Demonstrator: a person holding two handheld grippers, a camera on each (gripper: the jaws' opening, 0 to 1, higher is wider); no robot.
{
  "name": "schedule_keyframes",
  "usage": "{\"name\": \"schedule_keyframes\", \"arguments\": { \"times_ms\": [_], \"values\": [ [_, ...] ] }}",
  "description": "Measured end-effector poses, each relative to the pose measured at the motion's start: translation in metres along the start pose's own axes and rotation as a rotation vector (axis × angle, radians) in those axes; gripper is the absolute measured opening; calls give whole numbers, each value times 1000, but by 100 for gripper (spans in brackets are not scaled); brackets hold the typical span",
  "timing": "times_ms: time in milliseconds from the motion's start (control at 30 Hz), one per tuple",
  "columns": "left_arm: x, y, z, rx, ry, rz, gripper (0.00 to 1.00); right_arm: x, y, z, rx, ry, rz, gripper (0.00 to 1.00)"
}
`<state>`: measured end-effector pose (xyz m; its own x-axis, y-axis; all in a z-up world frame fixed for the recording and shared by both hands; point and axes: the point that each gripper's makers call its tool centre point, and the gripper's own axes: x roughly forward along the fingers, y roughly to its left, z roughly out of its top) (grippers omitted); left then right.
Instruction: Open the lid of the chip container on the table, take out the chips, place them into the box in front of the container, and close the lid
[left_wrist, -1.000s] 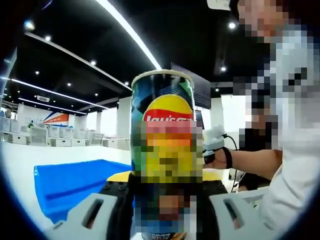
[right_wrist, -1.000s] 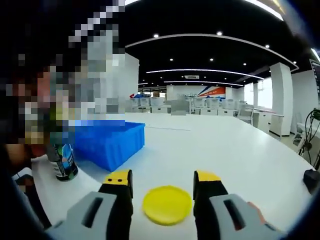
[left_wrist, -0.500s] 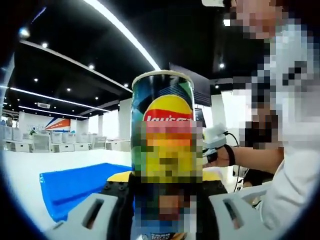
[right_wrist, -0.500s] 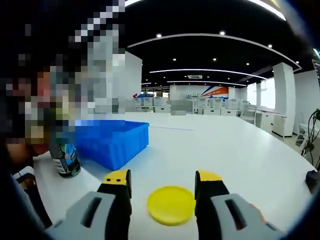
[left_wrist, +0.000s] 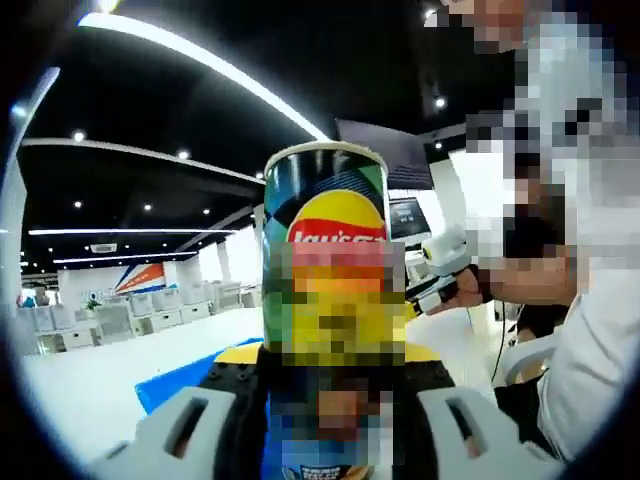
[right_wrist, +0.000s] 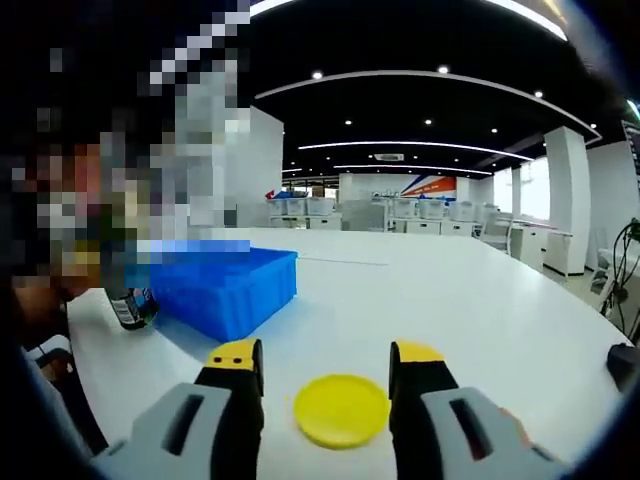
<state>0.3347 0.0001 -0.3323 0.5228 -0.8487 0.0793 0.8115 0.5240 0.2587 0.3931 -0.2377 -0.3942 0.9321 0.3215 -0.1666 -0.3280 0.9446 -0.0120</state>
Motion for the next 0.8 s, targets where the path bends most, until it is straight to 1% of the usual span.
{"name": "schedule_keyframes", "arguments": {
  "times_ms": [67,133,167,200,233,300,333,400,467,500,567,633,700,733,767,800],
  "values": [
    [-3,-2,0,18,14,-3,46,0,0,2,-15,-5,0,49],
    [-6,-1,-3,69,56,7,46,-1,0,5,-15,-11,5,49],
    [-8,-1,-5,113,86,9,46,-1,0,7,-8,-17,11,49],
    [-9,-1,-6,139,103,11,46,-1,0,9,-1,-22,13,49],
    [-11,-2,-8,163,130,4,46,-1,0,11,6,-27,14,49],
    [-13,-4,-3,145,126,-4,46,-2,2,12,8,-35,15,49],
    [-16,-6,4,131,108,-19,46,-2,2,13,7,-39,15,49],
    [-19,-5,10,132,103,-21,47,-3,4,14,6,-45,18,49],
    [-24,-2,9,216,161,-17,46,-4,4,14,7,-47,15,48],
    [-26,-1,8,274,196,-15,46,-5,4,14,7,-49,14,48],
    [-29,-3,4,327,249,-38,46,-5,4,14,10,-50,14,48],
    [-32,-4,1,359,287,-55,47,-5,5,14,10,-48,16,48],
    [-33,1,6,370,291,-38,47,-5,6,14,7,-46,17,48],
    [-34,1,7,371,293,-40,47,-6,8,14,7,-44,20,48],
    [-37,0,7,380,314,-69,47,-7,8,14,6,-45,21,48],
    [-39,0,8,379,327,-76,47,-8,9,16,3,-52,19,48]
  ]
}}
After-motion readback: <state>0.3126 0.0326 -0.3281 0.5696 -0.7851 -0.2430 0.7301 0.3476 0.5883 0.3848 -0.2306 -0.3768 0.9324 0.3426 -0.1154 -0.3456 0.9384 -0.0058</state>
